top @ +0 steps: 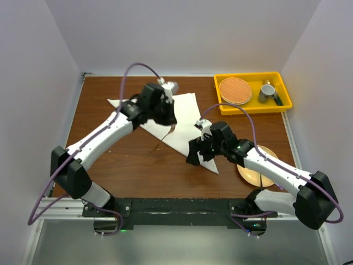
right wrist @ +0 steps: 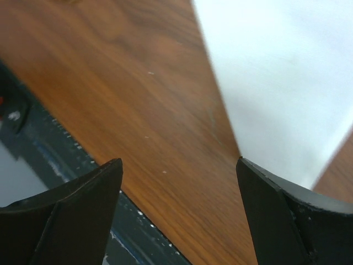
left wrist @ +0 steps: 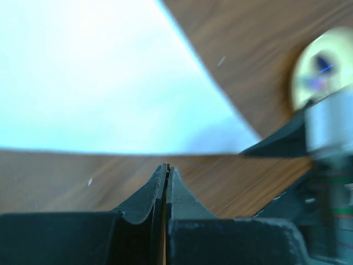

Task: Fold the napkin, place the utensils inside, and roll it up
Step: Pass the utensil from the left arm to the right, then pass the utensil from the right arm to the left, then pass the utensil from the left arm to the right, then place the utensil onto the napkin

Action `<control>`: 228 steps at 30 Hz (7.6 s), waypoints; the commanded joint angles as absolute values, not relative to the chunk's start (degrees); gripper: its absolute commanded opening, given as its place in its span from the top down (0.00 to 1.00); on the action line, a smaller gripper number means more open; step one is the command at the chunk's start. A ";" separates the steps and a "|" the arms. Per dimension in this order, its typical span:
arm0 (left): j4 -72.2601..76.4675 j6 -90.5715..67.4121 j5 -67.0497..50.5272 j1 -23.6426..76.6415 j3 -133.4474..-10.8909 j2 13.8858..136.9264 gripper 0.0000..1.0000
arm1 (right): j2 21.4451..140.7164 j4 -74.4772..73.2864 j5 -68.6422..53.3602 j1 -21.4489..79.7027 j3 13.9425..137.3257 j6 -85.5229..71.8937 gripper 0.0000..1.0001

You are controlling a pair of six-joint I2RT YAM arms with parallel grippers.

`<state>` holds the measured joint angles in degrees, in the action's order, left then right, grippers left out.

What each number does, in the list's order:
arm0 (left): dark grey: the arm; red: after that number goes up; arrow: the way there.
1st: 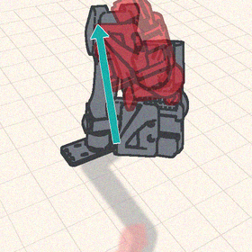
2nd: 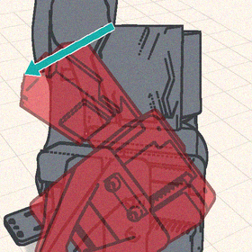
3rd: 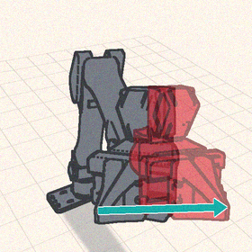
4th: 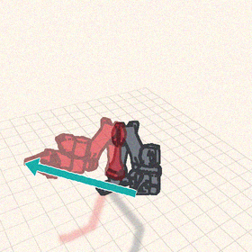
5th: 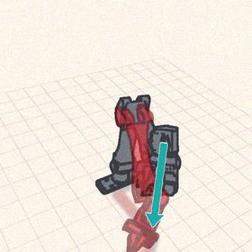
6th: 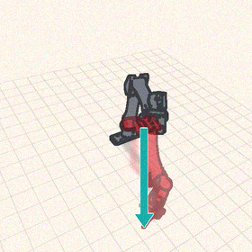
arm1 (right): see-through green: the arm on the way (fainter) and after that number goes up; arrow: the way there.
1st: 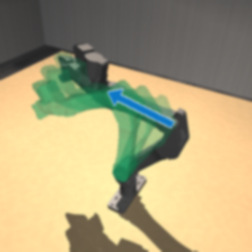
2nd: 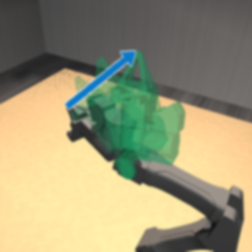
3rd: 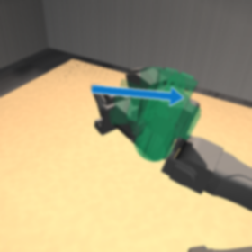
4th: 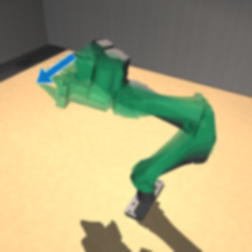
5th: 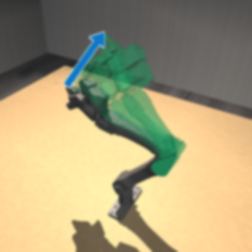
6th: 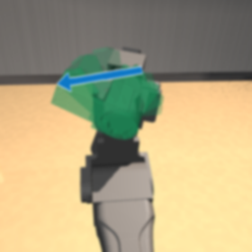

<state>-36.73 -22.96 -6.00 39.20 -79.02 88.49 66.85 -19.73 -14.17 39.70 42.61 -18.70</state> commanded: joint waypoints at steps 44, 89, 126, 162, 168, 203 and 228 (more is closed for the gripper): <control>-7.46 -29.19 -27.54 22.06 -71.19 66.99 0.25 | 71.72 -13.60 -19.01 39.11 62.57 -7.48 1.00; -2.47 -33.74 14.80 50.55 -68.21 72.78 0.36 | 63.55 -10.55 -7.47 43.07 58.45 -21.62 1.00; 25.91 -43.85 -46.23 30.68 -58.54 68.91 0.92 | 68.46 15.11 -57.83 30.85 54.14 -29.09 0.48; 15.78 -43.11 -37.91 17.59 -55.79 61.18 0.42 | 74.97 15.17 -51.88 33.84 57.98 -28.34 1.00; -20.71 -34.10 1.62 14.41 -64.93 57.13 0.10 | 83.83 -6.98 -38.87 33.93 70.71 -15.32 1.00; -28.39 -29.62 21.53 13.45 -60.38 59.68 0.06 | 142.82 -62.84 10.55 48.69 137.72 6.06 1.00; -27.33 -29.18 20.92 13.45 -58.71 59.50 0.06 | 147.04 -61.79 5.80 49.57 139.04 3.96 1.00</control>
